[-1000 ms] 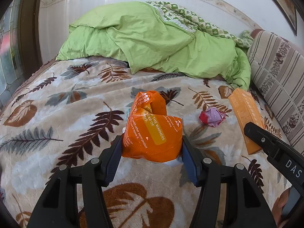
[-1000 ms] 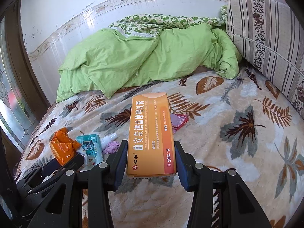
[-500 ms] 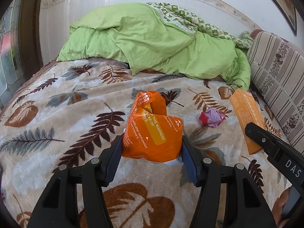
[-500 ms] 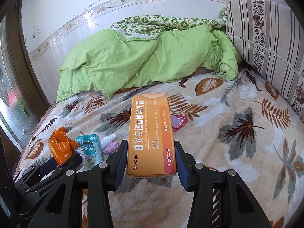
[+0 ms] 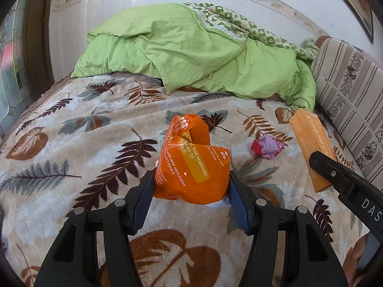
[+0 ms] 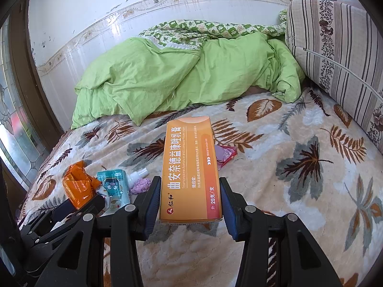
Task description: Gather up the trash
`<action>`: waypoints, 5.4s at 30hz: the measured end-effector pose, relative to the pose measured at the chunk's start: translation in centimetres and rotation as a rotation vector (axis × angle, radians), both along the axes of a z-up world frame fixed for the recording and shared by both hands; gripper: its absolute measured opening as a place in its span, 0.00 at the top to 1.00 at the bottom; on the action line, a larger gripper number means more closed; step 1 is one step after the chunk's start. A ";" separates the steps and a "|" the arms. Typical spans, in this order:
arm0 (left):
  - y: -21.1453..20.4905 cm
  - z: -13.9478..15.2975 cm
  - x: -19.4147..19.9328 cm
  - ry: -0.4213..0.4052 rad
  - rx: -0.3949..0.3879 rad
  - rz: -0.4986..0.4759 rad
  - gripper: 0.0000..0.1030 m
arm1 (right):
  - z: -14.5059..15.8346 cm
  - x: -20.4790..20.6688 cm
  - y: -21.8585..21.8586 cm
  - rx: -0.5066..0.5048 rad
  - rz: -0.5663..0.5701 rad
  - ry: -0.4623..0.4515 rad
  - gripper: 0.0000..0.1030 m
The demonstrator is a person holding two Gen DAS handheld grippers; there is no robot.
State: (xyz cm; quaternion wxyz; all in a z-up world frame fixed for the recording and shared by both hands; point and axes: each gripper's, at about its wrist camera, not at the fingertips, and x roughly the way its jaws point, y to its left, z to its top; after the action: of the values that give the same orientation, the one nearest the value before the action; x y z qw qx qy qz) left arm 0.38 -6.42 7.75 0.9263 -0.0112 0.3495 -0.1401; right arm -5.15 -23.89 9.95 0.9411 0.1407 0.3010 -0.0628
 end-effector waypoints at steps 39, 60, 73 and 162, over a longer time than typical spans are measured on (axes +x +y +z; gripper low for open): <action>2.0 1.5 -17.0 -0.137 0.113 -0.063 0.43 | 1.3 -16.1 -1.7 0.026 -0.032 -0.062 0.51; 0.7 0.5 -16.6 -0.121 0.121 -0.079 0.43 | 1.0 -15.9 0.0 -0.031 0.014 -0.057 0.51; 0.7 0.1 -16.4 -0.119 0.143 -0.062 0.43 | 0.9 -15.8 -0.3 -0.030 0.017 -0.058 0.51; -13.0 4.2 -21.1 0.123 -0.068 -0.563 0.26 | 2.2 -29.6 -15.4 0.175 -0.224 0.019 0.39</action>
State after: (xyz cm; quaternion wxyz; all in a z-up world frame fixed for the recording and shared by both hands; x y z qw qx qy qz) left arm -20.68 -19.41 11.95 0.8272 0.0469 0.3895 -0.4023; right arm -34.71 -39.25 12.16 0.9094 0.2543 0.2968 -0.1425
